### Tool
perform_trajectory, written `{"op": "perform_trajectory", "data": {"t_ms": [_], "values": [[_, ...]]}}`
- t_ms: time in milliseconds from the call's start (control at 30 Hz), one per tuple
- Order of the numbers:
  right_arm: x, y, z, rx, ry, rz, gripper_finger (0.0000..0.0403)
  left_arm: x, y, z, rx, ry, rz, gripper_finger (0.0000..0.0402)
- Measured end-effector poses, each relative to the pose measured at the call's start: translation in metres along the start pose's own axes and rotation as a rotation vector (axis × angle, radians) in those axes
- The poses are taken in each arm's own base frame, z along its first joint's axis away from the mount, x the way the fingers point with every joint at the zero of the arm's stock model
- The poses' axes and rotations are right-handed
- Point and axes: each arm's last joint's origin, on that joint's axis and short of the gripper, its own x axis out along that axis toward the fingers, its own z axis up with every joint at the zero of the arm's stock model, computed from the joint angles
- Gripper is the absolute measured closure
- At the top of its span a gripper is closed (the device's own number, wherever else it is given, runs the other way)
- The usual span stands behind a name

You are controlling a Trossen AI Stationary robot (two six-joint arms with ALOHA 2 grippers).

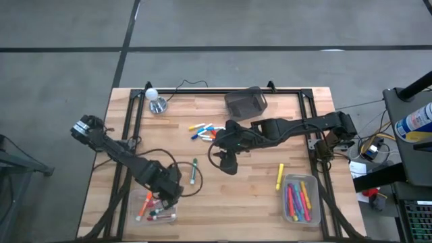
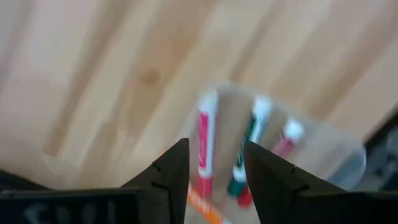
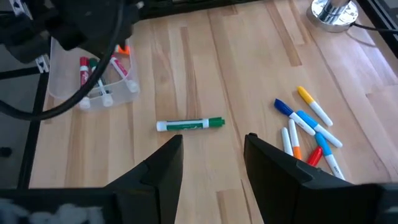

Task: Pick & Place Markers
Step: Put the green marker pen into the transparent bin

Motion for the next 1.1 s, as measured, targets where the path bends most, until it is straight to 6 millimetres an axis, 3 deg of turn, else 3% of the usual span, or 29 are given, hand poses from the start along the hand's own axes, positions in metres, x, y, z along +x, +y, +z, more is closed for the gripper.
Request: {"op": "perform_trajectory", "data": {"t_ms": [233,433,533,733,1100], "values": [[-0.003,-0.003,-0.004,0.074,0.069,-0.025,0.0248,-0.009,0.014,0.038,-0.241,-0.184,-0.051,0.0257],[-0.029,-0.005,0.001,0.102,0.099,-0.037,0.0257,-0.012,0.03,0.085,-0.413,-0.284,-0.16,0.0257],[-0.043,-0.006,0.004,0.102,0.105,-0.04,0.0261,-0.014,0.04,0.099,-0.469,-0.311,-0.175,0.0257],[-0.073,-0.009,0.007,0.151,0.102,-0.044,0.0268,-0.005,0.05,0.102,-0.501,-0.306,-0.138,0.0257],[-0.106,-0.015,0.007,0.191,0.039,-0.078,0.0268,0.049,0.064,0.092,-0.582,-0.247,-0.155,0.0257]]}}
